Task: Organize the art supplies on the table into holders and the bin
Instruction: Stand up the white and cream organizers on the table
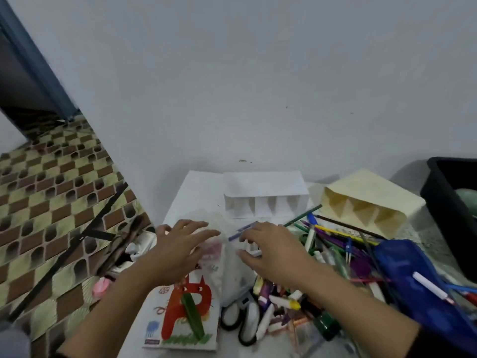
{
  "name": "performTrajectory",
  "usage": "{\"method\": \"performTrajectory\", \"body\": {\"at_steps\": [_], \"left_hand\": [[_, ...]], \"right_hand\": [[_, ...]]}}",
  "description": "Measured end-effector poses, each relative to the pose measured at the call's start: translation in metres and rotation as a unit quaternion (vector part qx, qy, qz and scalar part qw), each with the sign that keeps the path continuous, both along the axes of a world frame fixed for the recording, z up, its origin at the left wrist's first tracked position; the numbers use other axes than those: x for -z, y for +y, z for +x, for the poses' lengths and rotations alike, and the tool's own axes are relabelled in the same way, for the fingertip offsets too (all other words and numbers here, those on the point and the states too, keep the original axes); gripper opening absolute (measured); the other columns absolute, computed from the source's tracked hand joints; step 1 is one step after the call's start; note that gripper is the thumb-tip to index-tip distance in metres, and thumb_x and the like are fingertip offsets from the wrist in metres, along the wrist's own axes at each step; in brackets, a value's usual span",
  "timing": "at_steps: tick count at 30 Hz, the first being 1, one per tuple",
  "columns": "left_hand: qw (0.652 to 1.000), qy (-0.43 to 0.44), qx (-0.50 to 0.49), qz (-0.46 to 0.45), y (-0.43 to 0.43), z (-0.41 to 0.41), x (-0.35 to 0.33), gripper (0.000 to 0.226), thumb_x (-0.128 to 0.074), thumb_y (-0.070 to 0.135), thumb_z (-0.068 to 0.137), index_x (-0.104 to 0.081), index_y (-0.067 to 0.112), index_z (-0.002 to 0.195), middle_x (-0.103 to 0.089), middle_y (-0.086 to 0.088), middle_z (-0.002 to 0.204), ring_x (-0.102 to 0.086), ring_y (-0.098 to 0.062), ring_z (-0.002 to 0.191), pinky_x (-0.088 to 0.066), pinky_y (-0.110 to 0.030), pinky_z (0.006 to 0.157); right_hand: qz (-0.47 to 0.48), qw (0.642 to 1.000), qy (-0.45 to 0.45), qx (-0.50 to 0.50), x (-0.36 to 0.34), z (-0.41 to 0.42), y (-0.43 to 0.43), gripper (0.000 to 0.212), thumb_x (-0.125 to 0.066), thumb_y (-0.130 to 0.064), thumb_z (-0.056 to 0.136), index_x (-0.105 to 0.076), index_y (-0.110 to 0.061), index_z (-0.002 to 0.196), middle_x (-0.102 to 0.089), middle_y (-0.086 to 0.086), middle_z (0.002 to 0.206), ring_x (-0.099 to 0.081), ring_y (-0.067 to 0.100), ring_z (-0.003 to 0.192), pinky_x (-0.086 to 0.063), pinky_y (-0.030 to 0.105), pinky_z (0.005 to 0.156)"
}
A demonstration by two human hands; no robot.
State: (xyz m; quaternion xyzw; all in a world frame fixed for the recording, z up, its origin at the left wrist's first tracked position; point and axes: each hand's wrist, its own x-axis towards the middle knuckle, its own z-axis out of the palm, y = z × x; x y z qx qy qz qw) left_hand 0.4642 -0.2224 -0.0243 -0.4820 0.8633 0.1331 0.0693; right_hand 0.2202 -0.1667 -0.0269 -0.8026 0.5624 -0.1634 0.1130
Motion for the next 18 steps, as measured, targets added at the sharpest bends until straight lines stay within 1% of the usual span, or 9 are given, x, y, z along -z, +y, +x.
{"method": "performTrajectory", "body": {"at_steps": [1,3,6,8,10,12,14,16,18], "left_hand": [[1.000,-0.011,0.018,0.011,-0.005,0.002,-0.001,0.065,-0.007,0.060,0.083,-0.028,0.056,0.145,-0.018,0.020,0.161,-0.012,-0.011,0.147,-0.014,-0.054,0.113],[0.997,-0.033,0.063,0.027,-0.018,0.004,-0.004,0.057,-0.024,0.063,0.088,-0.027,0.059,0.145,-0.019,0.019,0.160,-0.012,-0.012,0.145,-0.016,-0.050,0.113],[0.993,-0.042,0.108,0.032,-0.036,0.007,-0.009,0.059,-0.046,0.061,0.088,-0.027,0.060,0.144,-0.021,0.018,0.159,-0.012,-0.011,0.143,-0.018,-0.047,0.112],[0.993,-0.029,0.109,0.044,-0.044,0.012,-0.008,0.062,-0.051,0.064,0.088,-0.026,0.059,0.145,-0.017,0.016,0.160,-0.008,-0.011,0.146,-0.017,-0.048,0.113],[0.993,-0.009,0.097,0.060,-0.048,0.020,-0.003,0.065,-0.053,0.068,0.087,-0.025,0.059,0.145,-0.012,0.019,0.161,-0.003,-0.009,0.148,-0.013,-0.051,0.116],[0.994,0.024,0.080,0.069,-0.050,0.027,0.003,0.068,-0.055,0.074,0.083,-0.027,0.060,0.144,-0.010,0.024,0.161,-0.002,-0.006,0.149,-0.012,-0.052,0.118],[0.992,0.075,0.065,0.079,-0.051,0.033,0.006,0.074,-0.054,0.083,0.074,-0.033,0.061,0.141,-0.014,0.029,0.158,-0.006,-0.001,0.147,-0.015,-0.053,0.120],[0.986,0.131,0.043,0.096,-0.051,0.038,0.010,0.078,-0.053,0.089,0.067,-0.041,0.059,0.138,-0.018,0.034,0.153,-0.011,0.003,0.144,-0.021,-0.053,0.120],[0.978,0.186,0.008,0.093,-0.051,0.040,0.015,0.075,-0.050,0.090,0.067,-0.047,0.057,0.134,-0.023,0.032,0.151,-0.018,0.003,0.141,-0.029,-0.049,0.118]], "right_hand": [[-0.010,1.000,0.007,0.013,-0.001,0.000,-0.006,0.032,-0.053,-0.047,0.097,-0.067,-0.025,0.114,-0.065,-0.004,0.102,-0.059,0.019,0.100,-0.047,0.037,0.083],[-0.014,0.999,0.007,0.034,-0.006,-0.004,-0.018,0.028,-0.053,-0.045,0.096,-0.066,-0.024,0.109,-0.061,-0.005,0.094,-0.058,0.019,0.092,-0.046,0.037,0.076],[0.034,0.999,-0.016,0.033,-0.015,0.000,-0.026,0.032,-0.053,-0.052,0.096,-0.063,-0.025,0.110,-0.059,-0.008,0.095,-0.057,0.014,0.089,-0.048,0.033,0.074],[0.083,0.997,-0.004,0.009,-0.016,0.014,-0.022,0.046,-0.051,-0.062,0.094,-0.059,-0.025,0.121,-0.060,-0.006,0.106,-0.058,0.014,0.098,-0.050,0.035,0.081],[0.134,0.990,0.045,-0.007,-0.011,0.031,-0.014,0.071,-0.046,-0.076,0.088,-0.048,-0.026,0.139,-0.057,-0.003,0.124,-0.054,0.017,0.112,-0.049,0.039,0.092],[0.153,0.984,0.088,-0.015,-0.007,0.043,-0.005,0.090,-0.046,-0.085,0.080,-0.039,-0.023,0.145,-0.052,0.001,0.134,-0.051,0.022,0.122,-0.047,0.043,0.100],[0.153,0.983,0.104,-0.010,-0.002,0.050,-0.001,0.095,-0.055,-0.082,0.077,-0.035,-0.019,0.146,-0.048,0.005,0.140,-0.048,0.025,0.126,-0.046,0.045,0.102],[0.137,0.987,0.085,0.004,0.001,0.053,-0.001,0.087,-0.064,-0.068,0.079,-0.037,-0.017,0.143,-0.048,0.006,0.138,-0.048,0.027,0.125,-0.047,0.045,0.100],[0.113,0.992,0.046,0.022,-0.001,0.053,-0.001,0.080,-0.065,-0.060,0.080,-0.040,-0.018,0.143,-0.050,0.004,0.136,-0.049,0.025,0.124,-0.047,0.043,0.100]]}}
